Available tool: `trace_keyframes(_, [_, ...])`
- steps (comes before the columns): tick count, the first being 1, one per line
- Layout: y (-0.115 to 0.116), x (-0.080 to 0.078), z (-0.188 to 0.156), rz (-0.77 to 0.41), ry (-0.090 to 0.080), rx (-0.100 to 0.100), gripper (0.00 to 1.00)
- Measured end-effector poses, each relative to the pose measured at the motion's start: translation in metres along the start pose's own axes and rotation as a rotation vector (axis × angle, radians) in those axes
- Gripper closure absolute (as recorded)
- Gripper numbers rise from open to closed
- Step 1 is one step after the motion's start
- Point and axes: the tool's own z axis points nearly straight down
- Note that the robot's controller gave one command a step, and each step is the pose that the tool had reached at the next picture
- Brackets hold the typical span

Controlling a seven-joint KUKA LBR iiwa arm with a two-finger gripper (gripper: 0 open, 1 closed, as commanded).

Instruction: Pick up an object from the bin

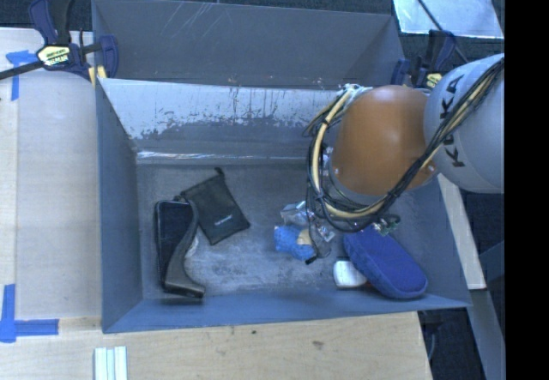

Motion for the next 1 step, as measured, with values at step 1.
trace_keyframes(1, [0.0037, 0.0133, -0.1009, -0.010, -0.003, 0.003, 1.00])
